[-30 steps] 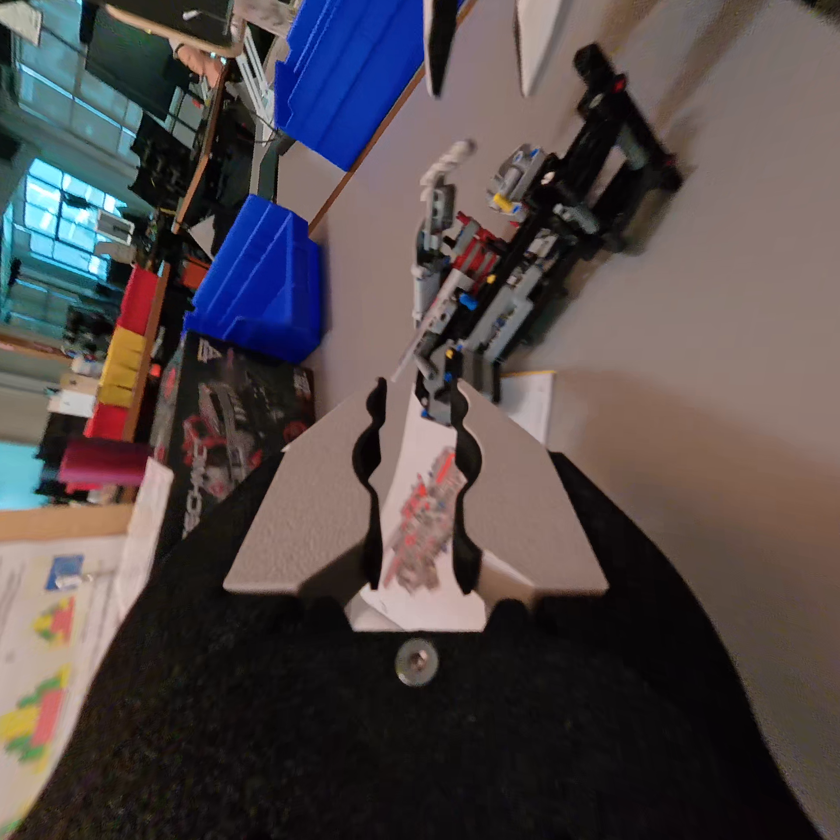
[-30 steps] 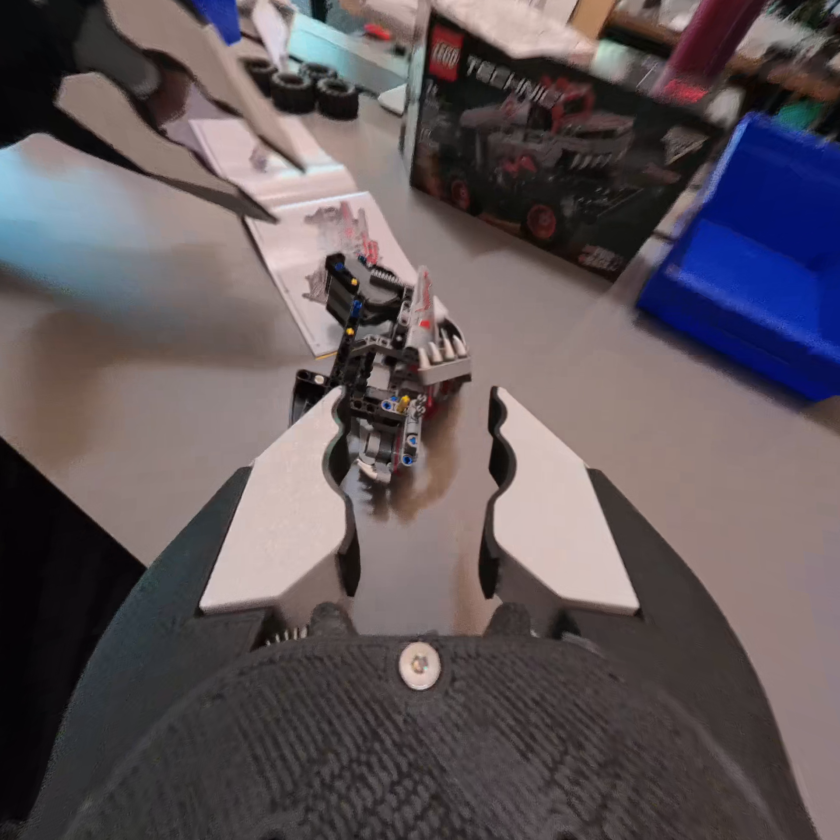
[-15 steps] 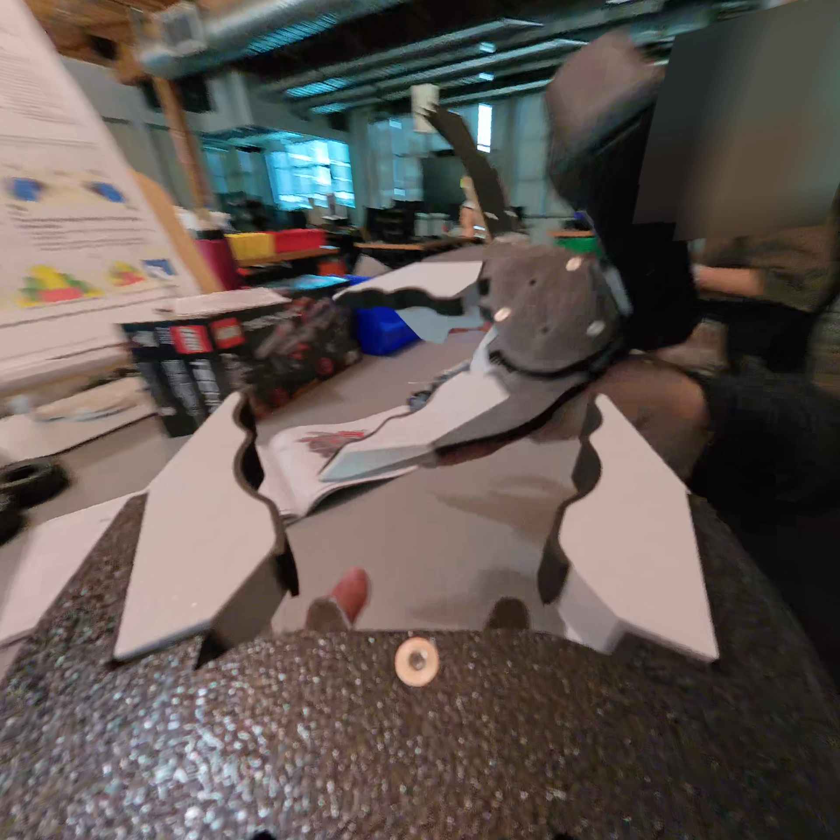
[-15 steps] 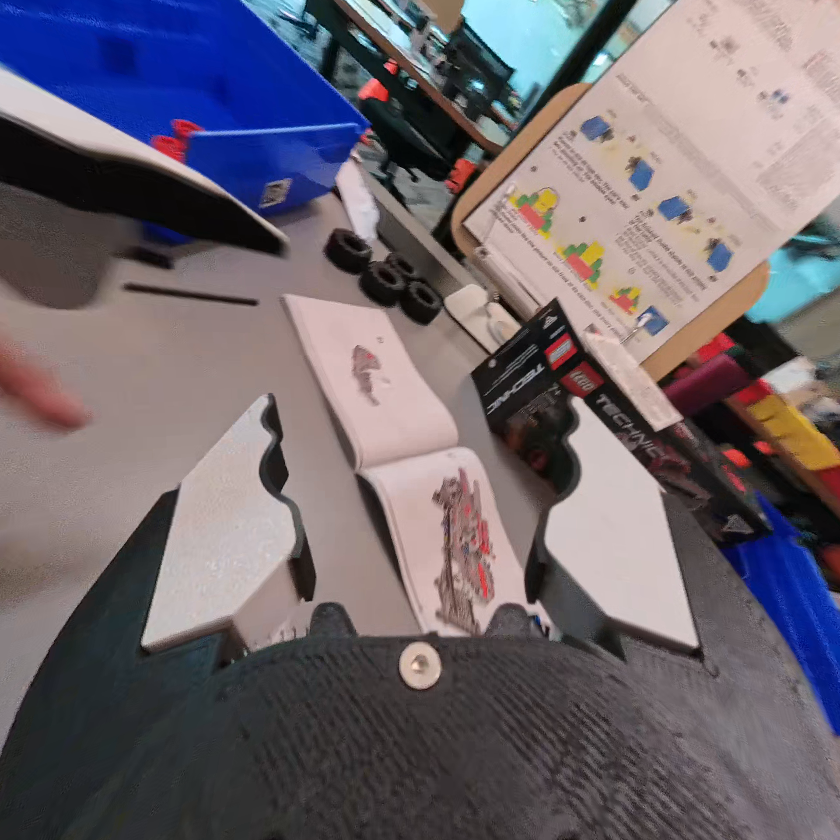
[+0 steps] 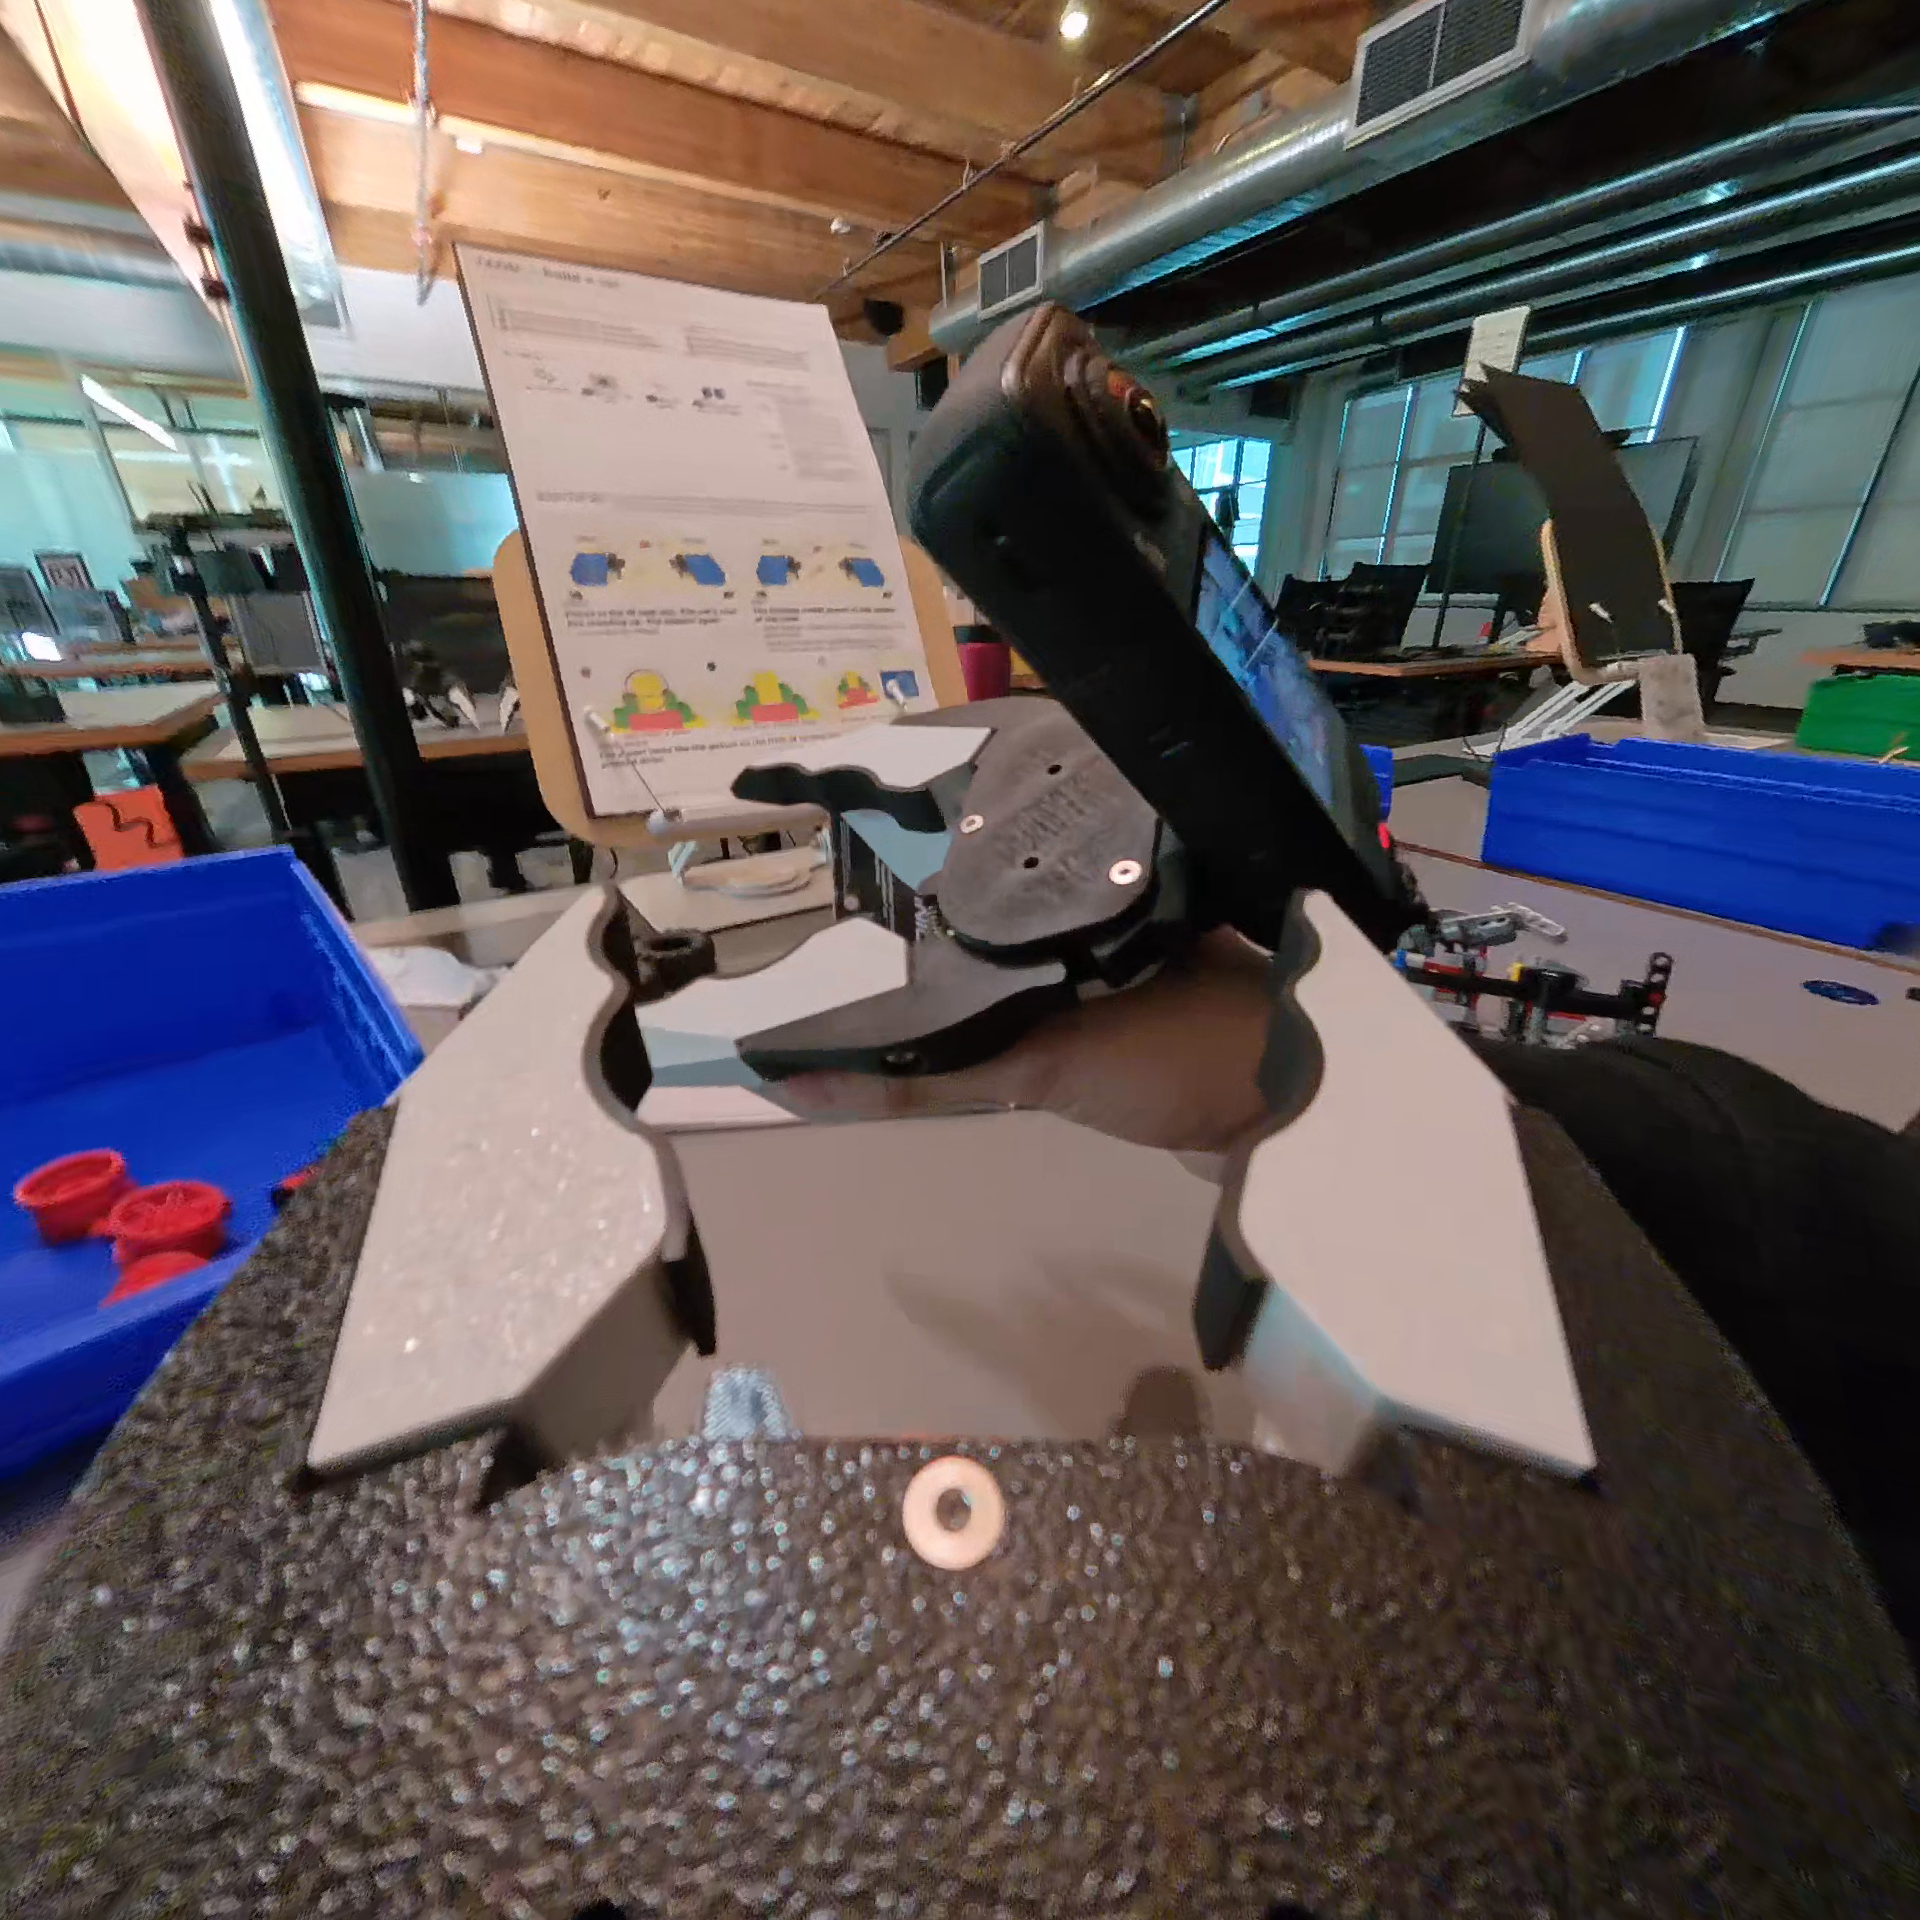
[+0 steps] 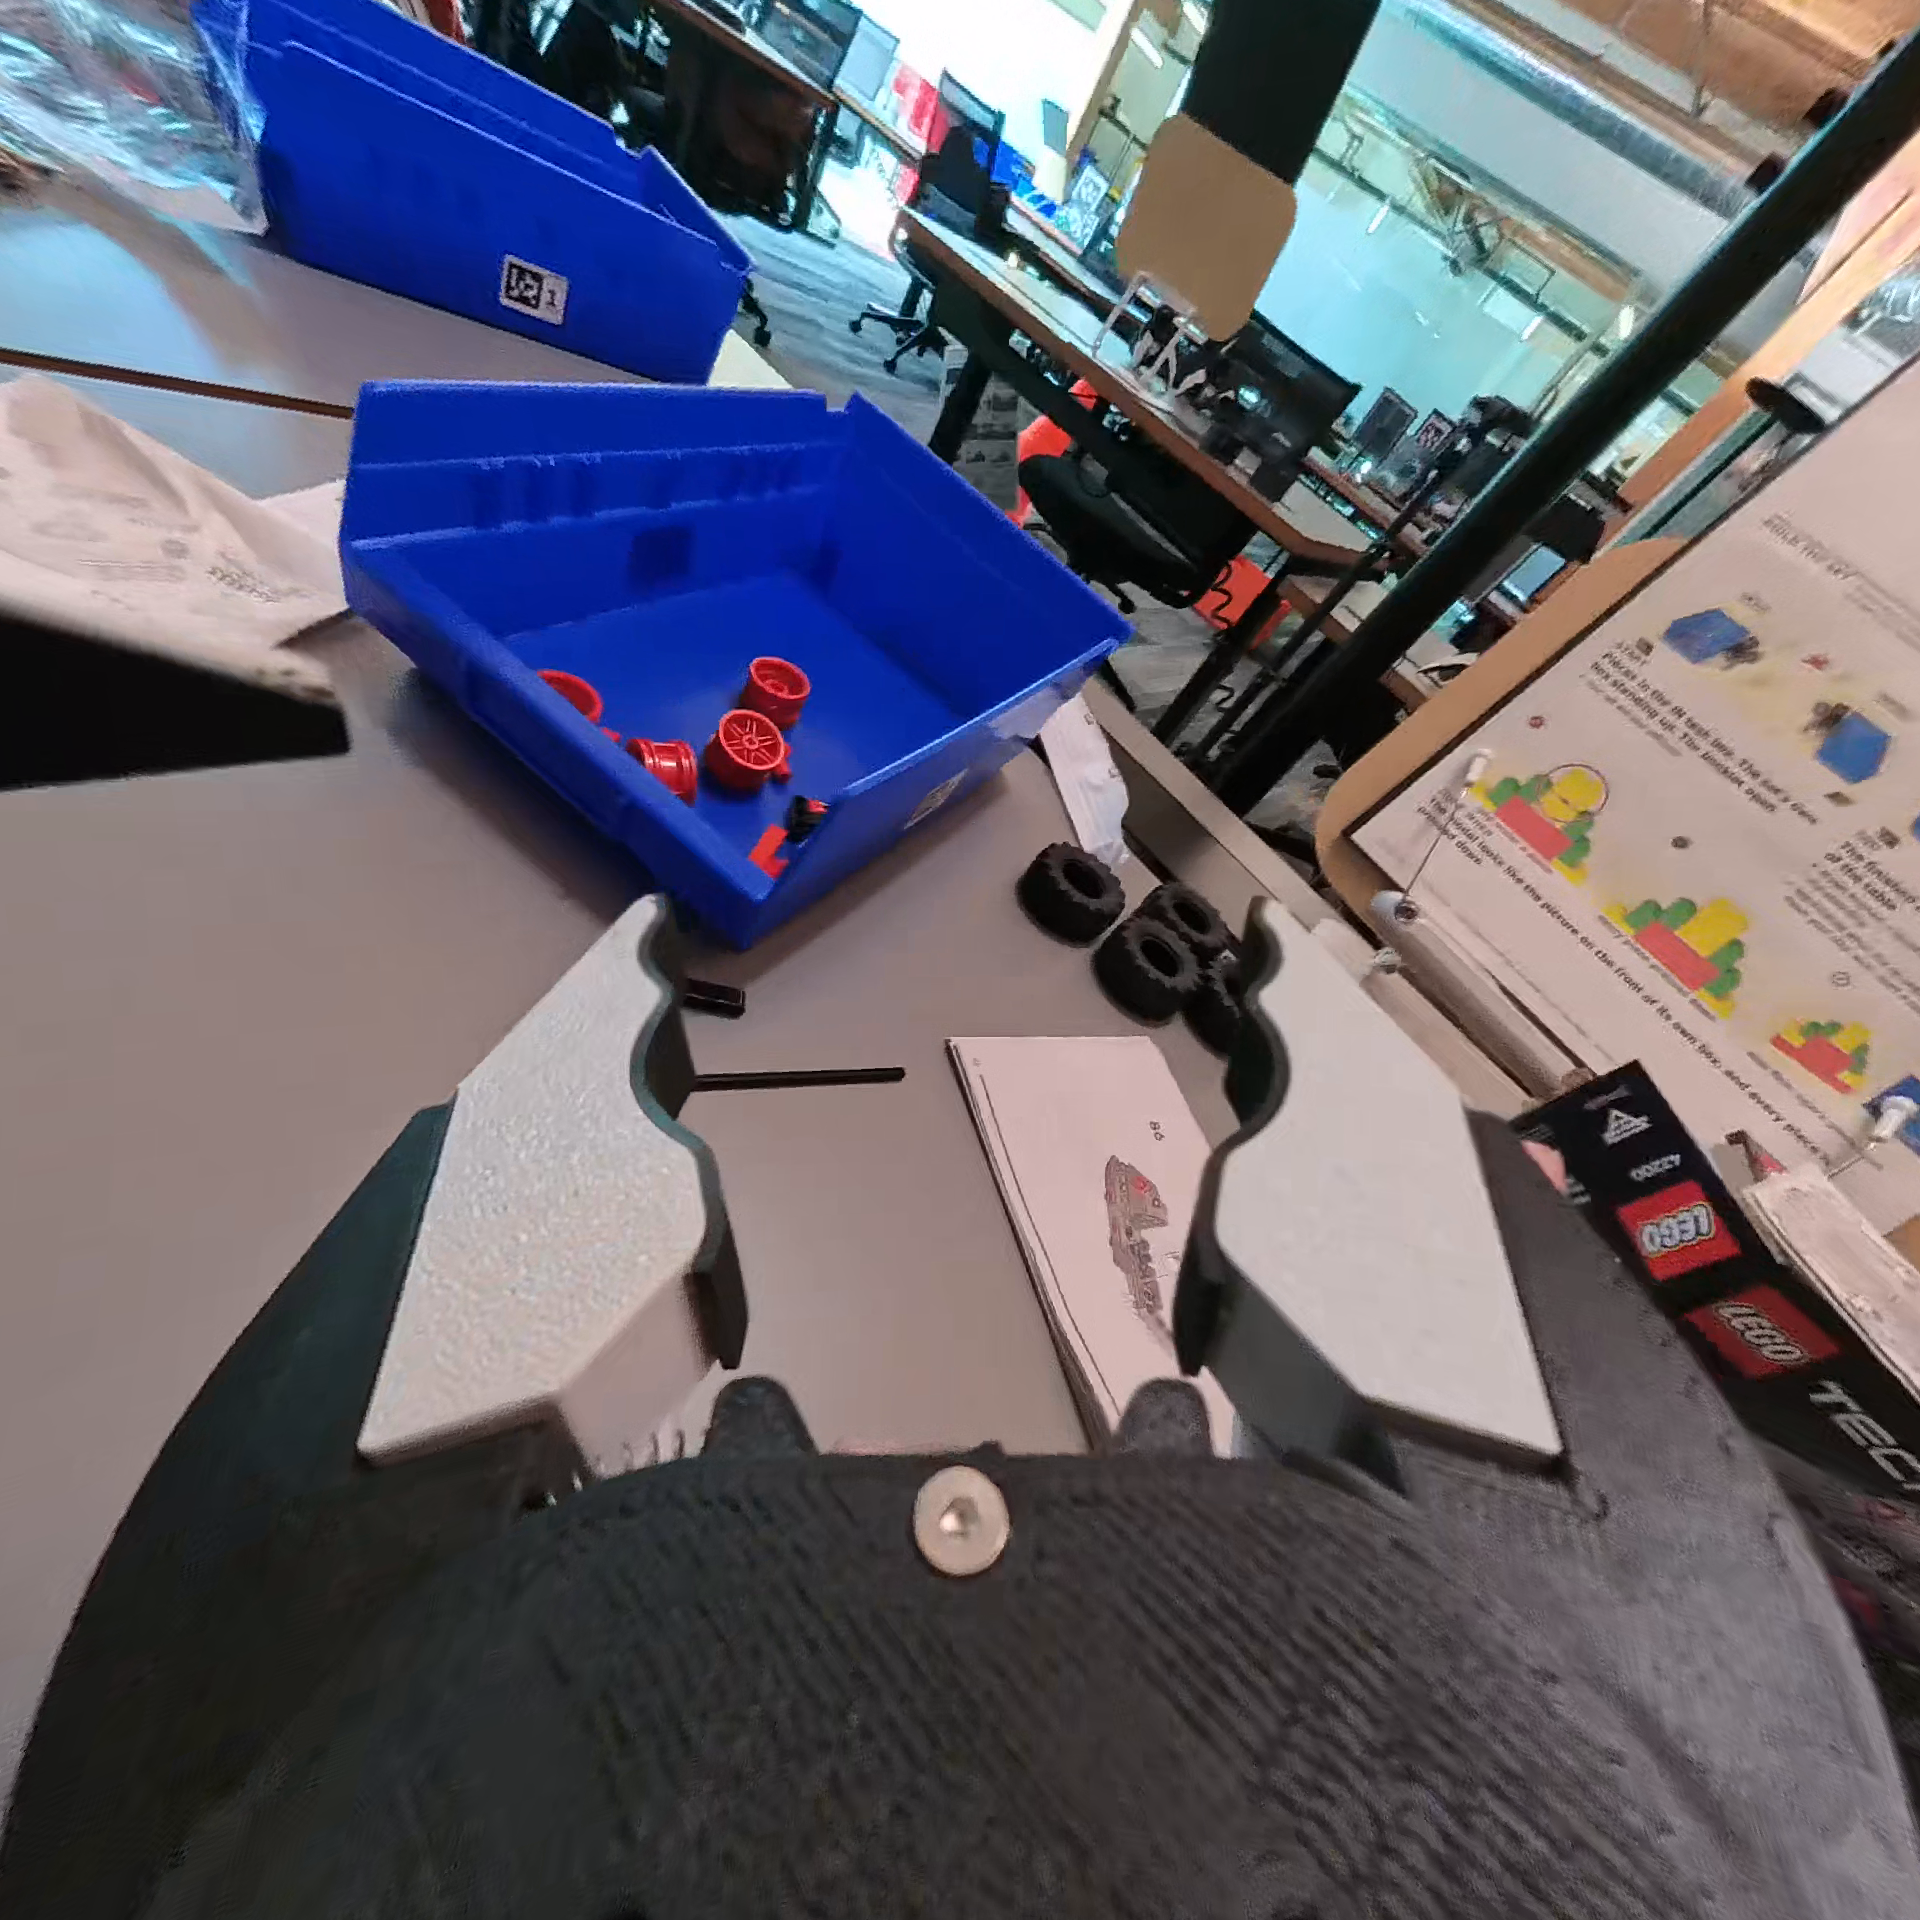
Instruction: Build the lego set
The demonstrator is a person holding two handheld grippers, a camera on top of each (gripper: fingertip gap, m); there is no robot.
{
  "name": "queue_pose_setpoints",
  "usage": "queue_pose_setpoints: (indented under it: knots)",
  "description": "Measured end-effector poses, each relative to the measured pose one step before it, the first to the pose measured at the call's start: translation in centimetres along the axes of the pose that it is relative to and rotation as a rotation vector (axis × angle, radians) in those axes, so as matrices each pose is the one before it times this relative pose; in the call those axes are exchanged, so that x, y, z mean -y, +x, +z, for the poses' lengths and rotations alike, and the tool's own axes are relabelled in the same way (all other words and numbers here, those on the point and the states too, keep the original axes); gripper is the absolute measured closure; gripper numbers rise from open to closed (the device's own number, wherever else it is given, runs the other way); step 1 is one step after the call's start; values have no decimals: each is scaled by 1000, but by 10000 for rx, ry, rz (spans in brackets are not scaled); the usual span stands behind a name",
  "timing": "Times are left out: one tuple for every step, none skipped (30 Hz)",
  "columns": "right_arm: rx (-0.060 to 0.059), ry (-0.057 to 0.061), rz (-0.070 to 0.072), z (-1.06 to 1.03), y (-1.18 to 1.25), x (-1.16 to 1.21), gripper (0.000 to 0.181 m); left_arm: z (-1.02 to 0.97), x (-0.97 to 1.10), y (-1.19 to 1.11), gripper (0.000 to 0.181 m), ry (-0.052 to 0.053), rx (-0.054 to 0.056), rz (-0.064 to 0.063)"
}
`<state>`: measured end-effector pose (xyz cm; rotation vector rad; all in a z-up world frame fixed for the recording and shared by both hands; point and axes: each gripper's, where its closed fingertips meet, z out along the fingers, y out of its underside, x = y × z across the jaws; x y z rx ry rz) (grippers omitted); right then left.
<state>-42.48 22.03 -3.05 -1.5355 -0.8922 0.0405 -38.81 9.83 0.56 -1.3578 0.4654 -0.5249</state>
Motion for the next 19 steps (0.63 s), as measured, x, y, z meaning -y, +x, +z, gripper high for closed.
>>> queue_pose_setpoints:
  knots:
    - [-71, -32, -43, 139, 12, -234, 75, -89, -290, 160, 63, -129, -35, -140]
    - [-149, 4, -121, 128, 165, -219, 75, -66, -182, 284, 62, -67, -34, -43]
    - [-208, -33, -125, 118, 266, -298, 73, -25, -58, 430, 62, 14, -63, 6]
    - [-163, -94, -142, 133, 208, -380, 72, 86, -127, 433, 63, -63, -44, -28]
    - [-111, -77, -111, 103, 124, -349, 73, 183, -230, 297, 63, -130, 42, -23]
    - [-129, -32, -33, 17, 125, -250, 74, 233, -193, 75, 63, -110, 146, -6]
    - [-165, 3, -61, -71, 172, -176, 75, 247, -73, -5, 63, -30, 137, -38]
    - [-246, 7, -169, -126, 250, -141, 75, 218, 29, 108, 64, 21, 7, -114]
    - [-227, 0, -244, -145, 202, -145, 76, 229, -22, 31, 67, -33, 27, -144]
    - [-67, 60, -175, -115, 64, -94, 78, 233, -148, 68, 66, -119, -8, -70]
    - [-2, -5, 107, -48, 117, -258, 82, 204, -195, 171, 66, -152, -62, 0]
    - [-145, -102, 141, 37, 428, -439, 83, 161, -174, -28, 64, -134, 102, 65]
    - [-294, -159, -29, 54, 642, -554, 83, 112, -145, -72, 63, -125, 165, 96]
    - [-294, -136, -87, 29, 617, -509, 84, 100, -151, 31, 64, -119, 68, 142]
    - [-175, -106, -56, 12, 389, -465, 86, 136, -222, -17, 62, -130, 67, 61]
    - [-75, -95, -99, -36, 218, -425, 90, 167, -319, 4, 60, -190, 11, -149]
    - [-79, -3, -168, -129, 221, -261, 96, 185, -351, 182, 59, -228, -133, -197]
    - [-154, 1, -77, -189, 383, -275, 100, 161, -295, 58, 55, -198, -58, -97]
    - [-134, -124, -151, -45, 286, -276, 101, 125, -195, -160, 50, -154, 115, 6]
